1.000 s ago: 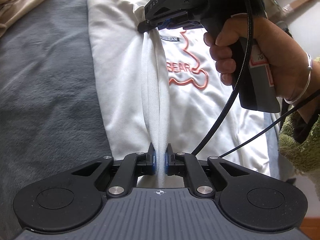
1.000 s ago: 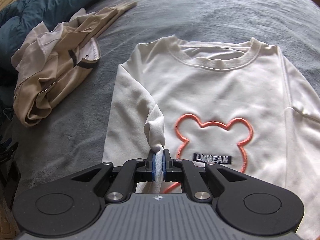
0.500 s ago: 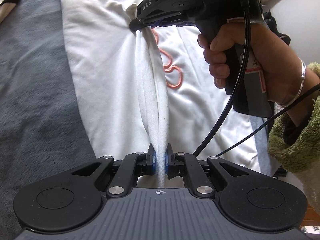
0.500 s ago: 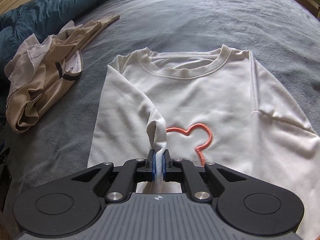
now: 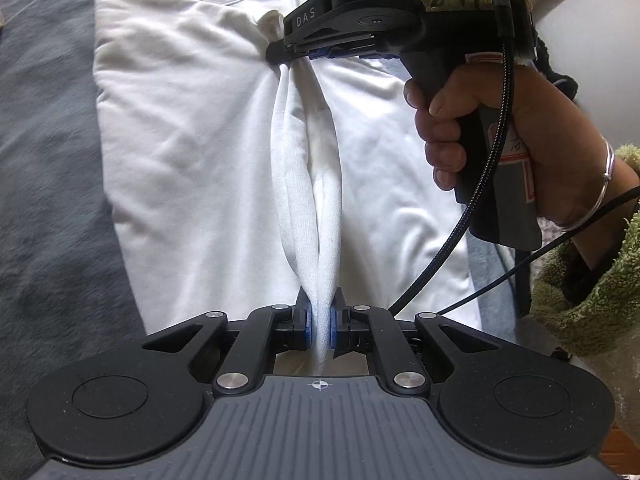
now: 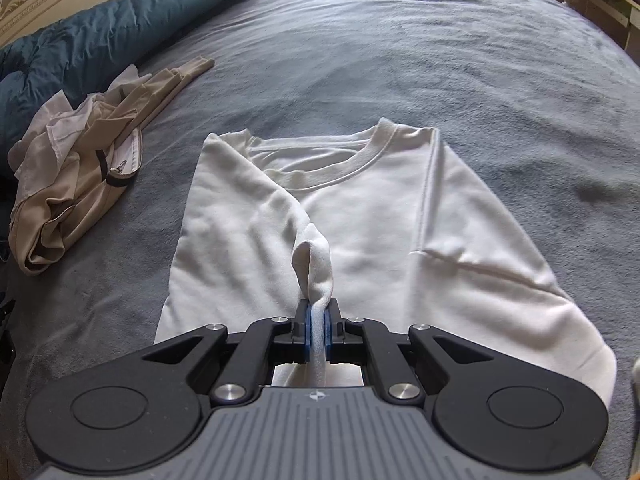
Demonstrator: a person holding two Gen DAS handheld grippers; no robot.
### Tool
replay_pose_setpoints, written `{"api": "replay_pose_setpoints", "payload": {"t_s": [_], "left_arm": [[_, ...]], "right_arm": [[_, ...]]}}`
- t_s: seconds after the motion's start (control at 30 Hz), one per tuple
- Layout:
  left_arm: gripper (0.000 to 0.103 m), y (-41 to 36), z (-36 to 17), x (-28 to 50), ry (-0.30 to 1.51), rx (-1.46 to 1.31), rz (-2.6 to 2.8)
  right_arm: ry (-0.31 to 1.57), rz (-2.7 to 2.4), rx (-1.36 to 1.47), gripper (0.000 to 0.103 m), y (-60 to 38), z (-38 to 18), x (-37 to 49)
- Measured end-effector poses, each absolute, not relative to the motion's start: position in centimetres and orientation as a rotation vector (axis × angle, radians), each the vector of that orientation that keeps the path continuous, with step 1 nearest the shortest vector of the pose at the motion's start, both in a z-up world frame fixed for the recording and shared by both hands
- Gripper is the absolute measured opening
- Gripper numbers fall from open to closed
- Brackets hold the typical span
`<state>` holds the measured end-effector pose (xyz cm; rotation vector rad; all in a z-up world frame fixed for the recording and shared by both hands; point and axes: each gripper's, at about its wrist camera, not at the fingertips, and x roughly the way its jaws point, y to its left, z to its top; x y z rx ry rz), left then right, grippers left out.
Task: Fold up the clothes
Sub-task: 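Hold the sleeve with both grippers and fold that side over the sweatshirt body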
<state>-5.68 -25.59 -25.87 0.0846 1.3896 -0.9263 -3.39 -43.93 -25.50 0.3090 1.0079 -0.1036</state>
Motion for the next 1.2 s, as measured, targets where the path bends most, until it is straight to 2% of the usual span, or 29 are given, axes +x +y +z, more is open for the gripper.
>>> {"api": "replay_pose_setpoints", "payload": {"t_s": [1.2], "left_arm": [[0.006,-35.6,-28.2,-5.9,1.377,0.151,-1.035]], "right_arm": [[0.956,-0.214,0.335,0.006,-54.8,-25.7,-8.4]]}}
